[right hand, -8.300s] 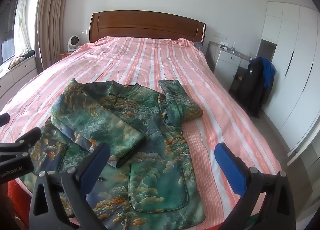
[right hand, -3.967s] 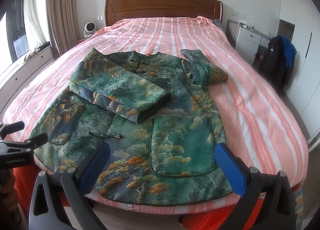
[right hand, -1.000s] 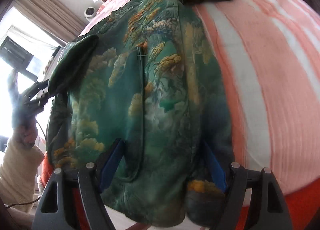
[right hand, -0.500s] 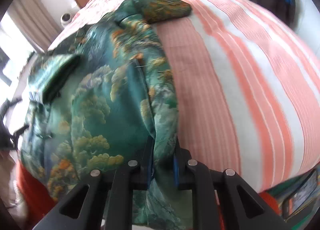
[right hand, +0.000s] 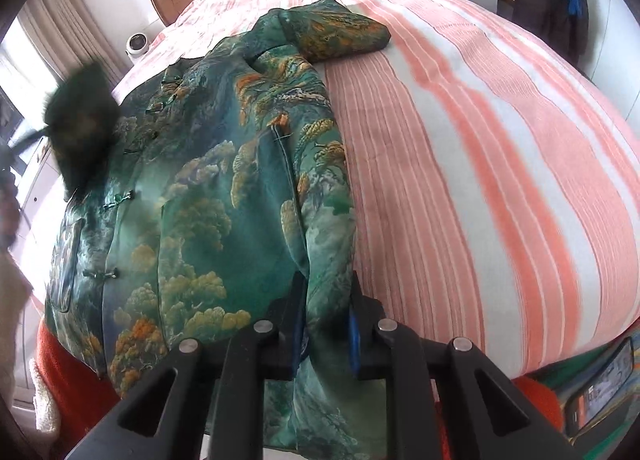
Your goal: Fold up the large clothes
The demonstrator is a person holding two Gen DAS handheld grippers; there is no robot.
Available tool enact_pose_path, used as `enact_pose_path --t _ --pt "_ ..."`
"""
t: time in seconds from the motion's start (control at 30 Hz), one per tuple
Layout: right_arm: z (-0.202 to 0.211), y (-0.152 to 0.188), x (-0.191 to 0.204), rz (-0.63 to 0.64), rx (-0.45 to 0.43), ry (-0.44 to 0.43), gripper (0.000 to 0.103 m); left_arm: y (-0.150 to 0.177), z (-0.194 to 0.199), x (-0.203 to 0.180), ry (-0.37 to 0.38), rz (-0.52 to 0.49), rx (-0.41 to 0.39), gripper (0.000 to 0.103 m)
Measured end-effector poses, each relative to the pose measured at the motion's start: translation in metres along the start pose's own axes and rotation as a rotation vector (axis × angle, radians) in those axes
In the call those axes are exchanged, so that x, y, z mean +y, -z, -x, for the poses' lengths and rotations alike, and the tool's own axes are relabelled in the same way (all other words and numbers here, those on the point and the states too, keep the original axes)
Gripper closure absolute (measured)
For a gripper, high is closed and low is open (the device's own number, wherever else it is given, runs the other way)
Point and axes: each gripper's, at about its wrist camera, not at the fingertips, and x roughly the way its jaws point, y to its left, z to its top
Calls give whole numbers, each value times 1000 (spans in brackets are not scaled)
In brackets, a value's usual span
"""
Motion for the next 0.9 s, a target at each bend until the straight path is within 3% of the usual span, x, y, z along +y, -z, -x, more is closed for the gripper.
enact_pose_path --t 0.1,0.17,0.2,0.23,0.3,0.33,0.37,0.47,0.57,0.73,0.83,0.9 --pt "-2 2 1 6 11 6 85 -4 20 124 -221 267 -36 94" --pt "-2 1 -1 -6 31 2 79 18 22 208 -457 422 9 92" --pt "-1 0 -4 -20 46 -3 67 30 20 235 -524 465 43 89" --pt "2 -2 -9 -49 67 -9 52 50 15 271 -603 515 112 84" --pt "14 -10 -20 -85 83 -6 41 86 11 312 -668 573 222 58" --pt "23 -15 -25 -92 75 0 40 104 15 323 -690 590 249 56" --pt "35 -26 -31 -92 65 16 39 117 20 329 -690 596 254 51" --pt "55 -83 -33 -21 33 91 33 141 33 323 -648 581 239 25" --pt "47 -170 -6 84 -35 107 26 151 44 301 -605 550 243 17" --pt "-53 -313 79 242 -58 93 24 166 43 252 -579 508 313 16" --pt "-124 -359 118 250 -18 98 25 178 60 231 -574 483 323 16" --pt "-167 -375 131 266 11 159 25 181 73 214 -567 441 319 14"
